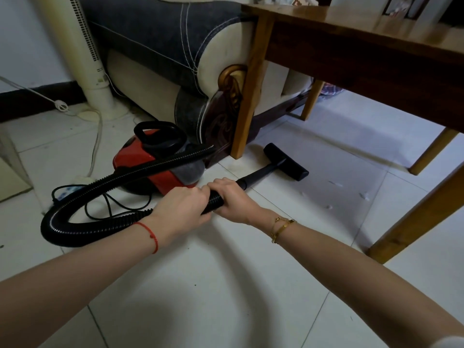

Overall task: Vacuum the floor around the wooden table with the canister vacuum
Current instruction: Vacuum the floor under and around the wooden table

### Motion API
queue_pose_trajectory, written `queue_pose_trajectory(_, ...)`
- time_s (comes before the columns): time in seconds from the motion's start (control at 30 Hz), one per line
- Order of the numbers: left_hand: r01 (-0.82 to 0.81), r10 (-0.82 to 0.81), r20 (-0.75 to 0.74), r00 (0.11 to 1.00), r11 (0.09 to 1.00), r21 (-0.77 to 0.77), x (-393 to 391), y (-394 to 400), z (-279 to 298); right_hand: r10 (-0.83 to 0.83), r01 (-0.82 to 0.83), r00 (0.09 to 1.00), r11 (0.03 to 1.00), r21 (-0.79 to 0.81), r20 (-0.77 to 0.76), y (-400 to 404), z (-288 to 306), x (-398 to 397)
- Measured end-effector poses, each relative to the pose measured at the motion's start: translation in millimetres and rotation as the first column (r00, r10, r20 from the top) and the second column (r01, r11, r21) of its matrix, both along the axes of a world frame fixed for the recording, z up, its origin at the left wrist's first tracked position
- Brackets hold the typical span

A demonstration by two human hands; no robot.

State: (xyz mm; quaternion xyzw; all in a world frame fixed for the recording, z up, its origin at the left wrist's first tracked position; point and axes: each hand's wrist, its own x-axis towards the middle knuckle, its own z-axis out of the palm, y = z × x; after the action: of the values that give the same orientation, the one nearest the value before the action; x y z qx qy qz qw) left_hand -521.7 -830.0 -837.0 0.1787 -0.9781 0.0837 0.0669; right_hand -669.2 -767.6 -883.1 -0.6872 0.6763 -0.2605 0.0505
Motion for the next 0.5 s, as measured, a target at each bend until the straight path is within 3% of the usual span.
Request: queue_pose_trajectory(0.5,-0.097,0.093,0.054,0.994,0.992,0.074,-134,-35,-38,0.002,0.008,0.995,0.994,0.111,-0.095,-44,-33,-135)
